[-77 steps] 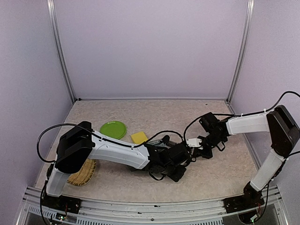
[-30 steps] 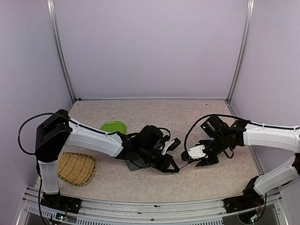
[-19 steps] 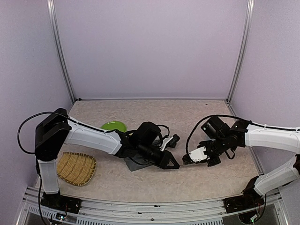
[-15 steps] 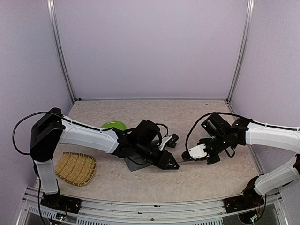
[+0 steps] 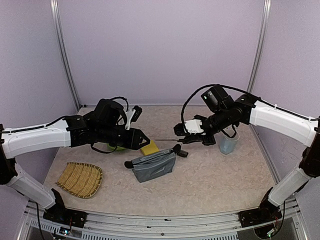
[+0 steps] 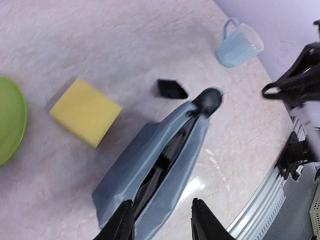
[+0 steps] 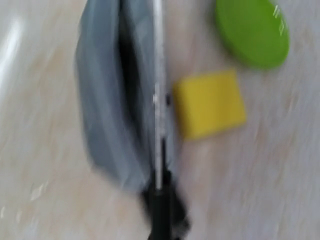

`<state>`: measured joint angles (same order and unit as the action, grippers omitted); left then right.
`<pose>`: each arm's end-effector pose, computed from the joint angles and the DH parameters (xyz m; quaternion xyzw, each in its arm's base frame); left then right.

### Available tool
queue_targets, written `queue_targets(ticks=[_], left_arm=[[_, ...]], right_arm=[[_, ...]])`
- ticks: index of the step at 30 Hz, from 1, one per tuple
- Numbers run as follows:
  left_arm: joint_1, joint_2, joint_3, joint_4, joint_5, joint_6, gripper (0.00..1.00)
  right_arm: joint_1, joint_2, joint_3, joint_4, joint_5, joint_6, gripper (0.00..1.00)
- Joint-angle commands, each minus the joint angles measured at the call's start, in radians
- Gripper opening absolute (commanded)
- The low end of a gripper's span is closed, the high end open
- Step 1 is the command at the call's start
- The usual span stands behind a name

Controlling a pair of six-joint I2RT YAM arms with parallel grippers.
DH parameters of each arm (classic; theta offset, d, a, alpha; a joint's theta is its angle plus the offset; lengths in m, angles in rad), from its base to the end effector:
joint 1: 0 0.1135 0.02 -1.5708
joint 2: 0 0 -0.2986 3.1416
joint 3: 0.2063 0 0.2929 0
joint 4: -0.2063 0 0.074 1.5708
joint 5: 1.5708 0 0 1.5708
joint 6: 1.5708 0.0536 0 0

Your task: Sort the hair-cutting tools

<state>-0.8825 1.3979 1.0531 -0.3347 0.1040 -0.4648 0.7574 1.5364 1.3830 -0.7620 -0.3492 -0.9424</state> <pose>0.2230 -0.2798 0.2872 0.2088 0.8769 -0.3052 0.3072 0.2621 0.2730 0.3288 -0.7373 0.5734 0.1345 0.3308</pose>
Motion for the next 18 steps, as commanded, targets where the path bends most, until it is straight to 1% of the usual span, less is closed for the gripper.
queue_targets(ticks=[1,6,9,10,12,18], left_arm=[[0.052,-0.102,-0.138,-0.095,0.01,-0.081,0.38],[0.091,-0.149,-0.246,-0.038,0.097,-0.132,0.38],[0.108,-0.155,-0.299,0.035,0.147,-0.151,0.34],[0.114,-0.151,-0.309,0.047,0.151,-0.152,0.32],[0.128,-0.136,-0.323,0.068,0.178,-0.149,0.24],[0.153,-0.13,-0.346,0.111,0.251,-0.161,0.14]], right_arm=[[0.014,0.139,0.166,-0.03,-0.166,0.057,0.0],[0.06,0.292,0.29,-0.039,-0.181,0.05,0.0],[0.084,0.367,0.338,-0.04,-0.177,0.039,0.0],[0.09,0.386,0.345,-0.04,-0.169,0.032,0.0],[0.098,0.421,0.349,-0.033,-0.154,0.016,0.0],[0.102,0.441,0.33,-0.047,-0.2,0.0,0.0]])
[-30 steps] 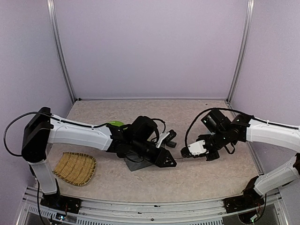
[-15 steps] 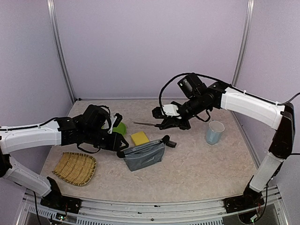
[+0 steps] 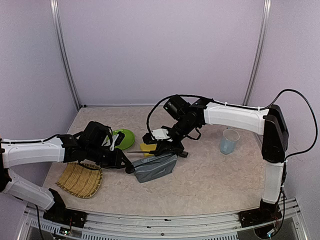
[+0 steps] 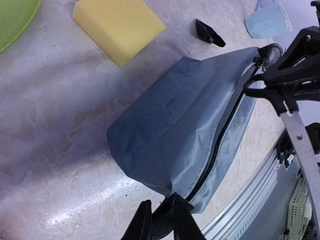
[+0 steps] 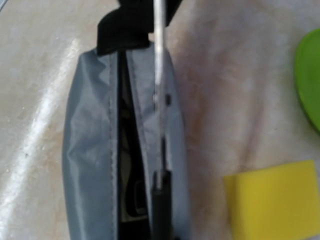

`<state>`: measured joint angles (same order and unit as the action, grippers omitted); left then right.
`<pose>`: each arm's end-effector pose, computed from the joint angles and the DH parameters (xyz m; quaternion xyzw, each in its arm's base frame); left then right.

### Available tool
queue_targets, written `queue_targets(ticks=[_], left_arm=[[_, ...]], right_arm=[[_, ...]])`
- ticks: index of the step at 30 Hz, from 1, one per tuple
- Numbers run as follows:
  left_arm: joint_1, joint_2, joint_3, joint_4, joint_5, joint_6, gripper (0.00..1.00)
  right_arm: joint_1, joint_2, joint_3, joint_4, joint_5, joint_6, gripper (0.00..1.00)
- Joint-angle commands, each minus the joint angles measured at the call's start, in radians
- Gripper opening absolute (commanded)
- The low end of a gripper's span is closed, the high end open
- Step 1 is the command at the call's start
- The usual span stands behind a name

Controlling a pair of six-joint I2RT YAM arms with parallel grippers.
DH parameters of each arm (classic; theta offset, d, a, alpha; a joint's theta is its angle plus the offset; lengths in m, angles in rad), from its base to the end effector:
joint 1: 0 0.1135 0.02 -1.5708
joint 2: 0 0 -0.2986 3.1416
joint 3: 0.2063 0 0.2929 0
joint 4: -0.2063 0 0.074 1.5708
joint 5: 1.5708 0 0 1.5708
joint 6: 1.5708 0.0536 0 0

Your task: Sort the hair-cutting tools

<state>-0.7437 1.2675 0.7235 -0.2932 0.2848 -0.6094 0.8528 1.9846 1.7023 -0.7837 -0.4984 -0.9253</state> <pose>0.2041 -0.2082 0.2083 0.1128 0.9185 -0.3256 0.1939 0.3035 0.3864 0.2587 -0.7675 0.5435 0.2299 0.2505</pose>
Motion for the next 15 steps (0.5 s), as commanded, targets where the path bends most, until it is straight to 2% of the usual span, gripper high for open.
queue_targets(ticks=[1,6,11,15], left_arm=[[0.017,0.0,-0.017,0.07,0.071,-0.016,0.12],[0.021,0.002,-0.018,0.075,0.077,-0.019,0.12],[0.023,-0.034,-0.025,0.035,0.068,-0.044,0.35],[0.032,-0.07,-0.068,0.059,0.109,-0.063,0.37]], right_arm=[[0.008,-0.008,0.001,-0.025,-0.057,-0.018,0.0],[0.015,-0.007,-0.045,-0.01,-0.043,-0.014,0.0],[0.015,-0.018,-0.081,0.006,-0.009,-0.026,0.0],[0.014,-0.032,-0.127,0.036,0.022,-0.039,0.0]])
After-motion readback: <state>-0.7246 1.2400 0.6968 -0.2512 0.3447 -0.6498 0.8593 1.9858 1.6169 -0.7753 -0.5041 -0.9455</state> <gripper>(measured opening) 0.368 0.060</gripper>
